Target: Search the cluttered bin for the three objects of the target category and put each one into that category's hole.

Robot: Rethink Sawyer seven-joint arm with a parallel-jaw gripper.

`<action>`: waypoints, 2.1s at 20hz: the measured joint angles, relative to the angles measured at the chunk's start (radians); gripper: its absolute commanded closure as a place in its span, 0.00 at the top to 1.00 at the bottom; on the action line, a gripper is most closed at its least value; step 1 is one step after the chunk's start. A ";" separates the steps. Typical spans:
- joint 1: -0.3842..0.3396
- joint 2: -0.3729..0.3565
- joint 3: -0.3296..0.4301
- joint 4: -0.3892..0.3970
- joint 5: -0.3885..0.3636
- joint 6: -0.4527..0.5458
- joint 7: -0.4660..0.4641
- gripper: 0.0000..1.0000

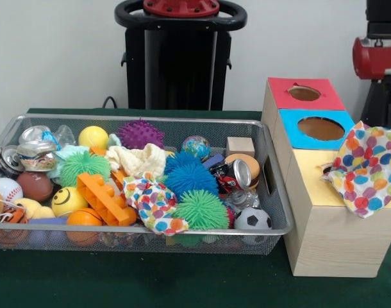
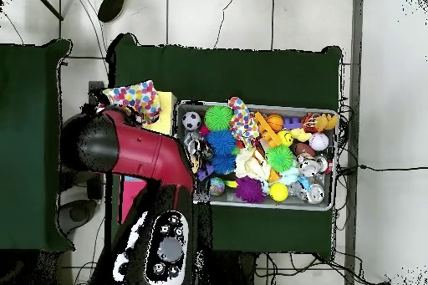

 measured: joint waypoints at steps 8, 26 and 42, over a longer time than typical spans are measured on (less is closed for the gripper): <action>-0.021 0.042 0.039 0.000 0.007 -0.108 0.000 0.00; -0.058 0.101 0.066 0.002 0.003 -0.176 0.000 0.00; -0.016 0.103 0.006 0.011 0.004 -0.176 0.000 0.00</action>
